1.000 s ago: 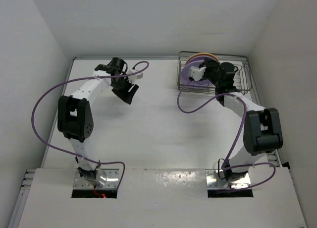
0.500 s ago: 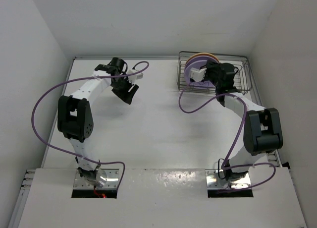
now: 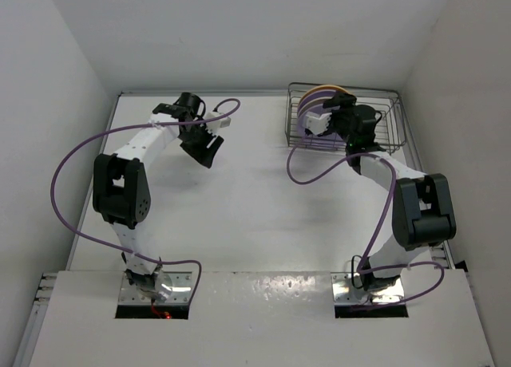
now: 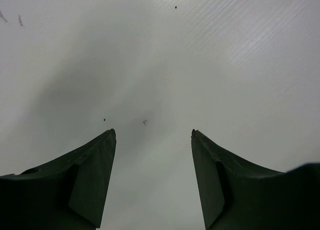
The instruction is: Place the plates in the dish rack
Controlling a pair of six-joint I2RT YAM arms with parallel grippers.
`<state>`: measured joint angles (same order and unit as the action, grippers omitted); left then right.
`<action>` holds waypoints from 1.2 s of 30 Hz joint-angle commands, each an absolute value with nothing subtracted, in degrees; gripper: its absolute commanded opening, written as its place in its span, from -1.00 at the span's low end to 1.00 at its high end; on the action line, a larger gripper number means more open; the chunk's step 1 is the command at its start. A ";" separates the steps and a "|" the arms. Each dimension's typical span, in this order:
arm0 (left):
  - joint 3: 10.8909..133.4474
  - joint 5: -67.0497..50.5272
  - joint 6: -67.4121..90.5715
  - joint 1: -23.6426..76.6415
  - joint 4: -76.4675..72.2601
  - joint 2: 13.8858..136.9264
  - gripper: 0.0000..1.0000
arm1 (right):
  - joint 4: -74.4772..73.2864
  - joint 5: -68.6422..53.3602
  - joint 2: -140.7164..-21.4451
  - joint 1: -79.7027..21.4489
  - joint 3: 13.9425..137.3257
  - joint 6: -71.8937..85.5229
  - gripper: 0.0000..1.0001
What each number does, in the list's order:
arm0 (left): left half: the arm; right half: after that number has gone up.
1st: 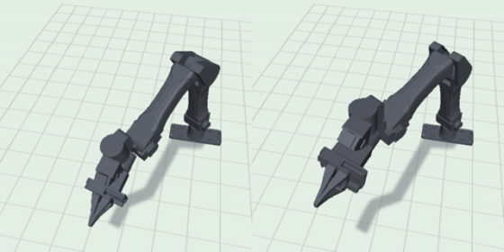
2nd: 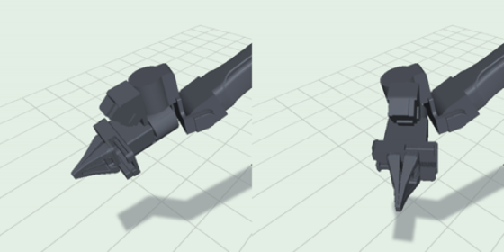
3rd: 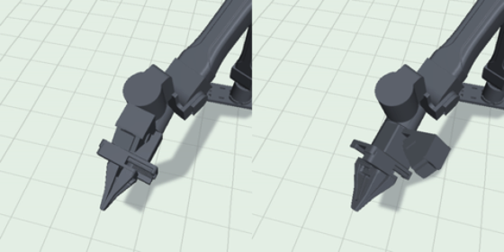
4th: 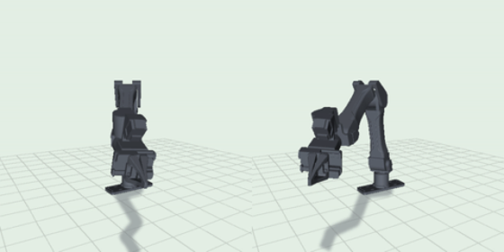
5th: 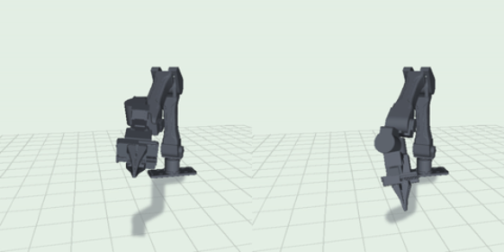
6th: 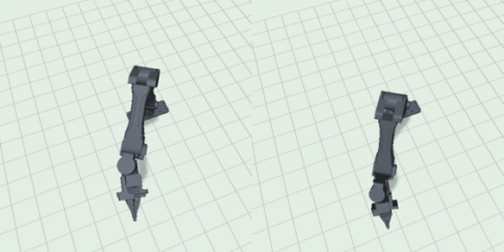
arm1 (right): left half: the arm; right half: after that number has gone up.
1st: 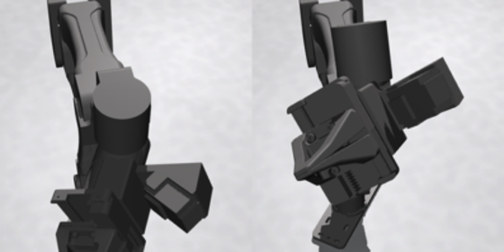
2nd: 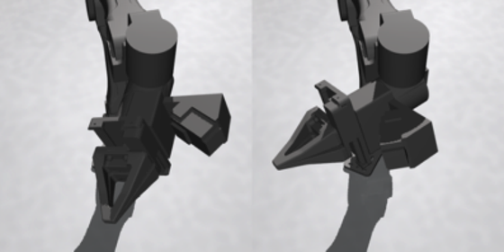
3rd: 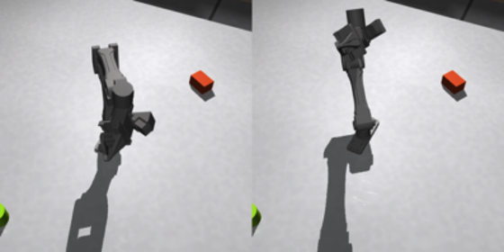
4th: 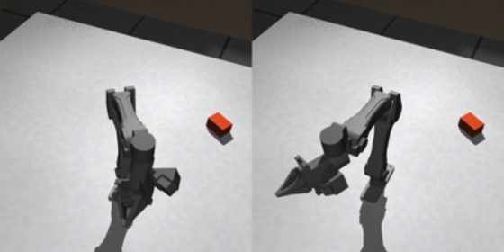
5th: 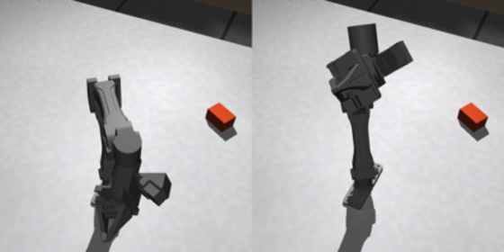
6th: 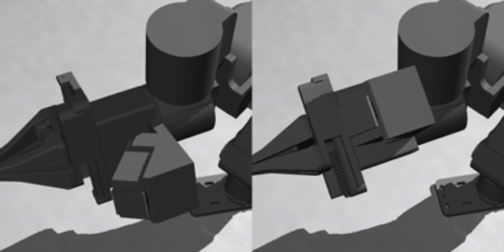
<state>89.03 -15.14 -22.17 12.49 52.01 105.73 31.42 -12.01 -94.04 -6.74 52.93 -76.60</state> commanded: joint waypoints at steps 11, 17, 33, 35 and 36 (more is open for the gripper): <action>89.12 -15.47 -22.06 11.87 51.77 102.13 0.33 | 26.06 10.18 -77.05 -12.40 55.97 -26.60 1.00; 88.51 -12.49 -19.26 11.87 49.92 101.60 0.33 | -9.18 8.79 -67.95 -1.68 62.50 24.84 1.00; 82.71 -11.25 -11.95 13.01 43.86 101.61 0.33 | -43.16 10.28 -58.19 1.41 45.45 51.42 1.00; 80.96 -11.25 -11.95 13.54 43.86 100.02 0.33 | -42.01 10.81 -55.92 1.41 42.82 53.17 1.00; 80.95 -11.25 -11.95 13.54 43.16 99.50 0.33 | -41.84 11.51 -54.94 1.41 42.19 53.87 1.00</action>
<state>81.87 -11.27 -13.28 12.95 45.17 104.09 -39.35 10.07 -58.04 1.28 43.97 49.58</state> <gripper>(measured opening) 0.665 0.996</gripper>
